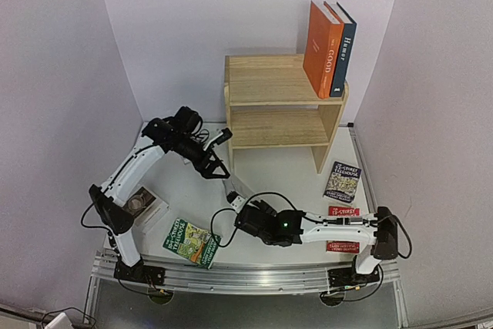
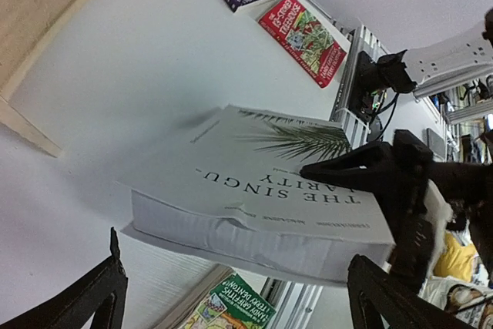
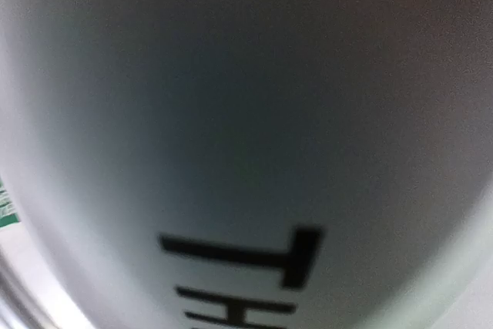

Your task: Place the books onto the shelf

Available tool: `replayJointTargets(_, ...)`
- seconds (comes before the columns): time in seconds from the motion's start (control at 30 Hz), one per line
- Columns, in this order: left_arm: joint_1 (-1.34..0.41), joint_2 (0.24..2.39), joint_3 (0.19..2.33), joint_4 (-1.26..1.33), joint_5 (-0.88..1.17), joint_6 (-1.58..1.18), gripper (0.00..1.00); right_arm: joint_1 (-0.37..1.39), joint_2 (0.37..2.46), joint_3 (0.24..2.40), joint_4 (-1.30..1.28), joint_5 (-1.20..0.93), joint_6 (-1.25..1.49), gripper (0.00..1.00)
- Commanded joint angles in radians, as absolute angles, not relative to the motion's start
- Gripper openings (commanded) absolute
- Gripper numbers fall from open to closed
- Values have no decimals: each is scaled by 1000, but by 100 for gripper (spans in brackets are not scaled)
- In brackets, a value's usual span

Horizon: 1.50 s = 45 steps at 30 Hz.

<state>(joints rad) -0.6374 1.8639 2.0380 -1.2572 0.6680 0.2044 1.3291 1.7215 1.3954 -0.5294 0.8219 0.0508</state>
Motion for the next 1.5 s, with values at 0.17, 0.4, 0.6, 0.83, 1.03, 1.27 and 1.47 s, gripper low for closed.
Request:
replayJointTargets(0.17,-505,1773,2399,-1430,635,347,100,1303,1633,1543,-608,411,178,13)
replayJointTargets(0.4,-387,1715,2358,-1355,360,300,100,1280,1684,1922,-602,212,145,13)
replayJointTargets(0.6,-204,1689,2444,-1286,120,267,100,1211,1702,2135,-599,194,116,13)
replayJointTargets(0.83,-143,1654,2338,-1234,-3,252,100,1173,1793,2486,-457,322,-134,17)
replayJointTargets(1.03,-143,1636,2280,-1232,53,251,100,1045,1777,2451,-143,469,-363,15)
replayJointTargets(1.27,-143,1609,2181,-1218,116,248,100,861,1789,2333,97,492,-566,12)
replayJointTargets(1.47,-143,1593,2117,-1211,141,246,100,696,1839,2340,101,455,-498,10)
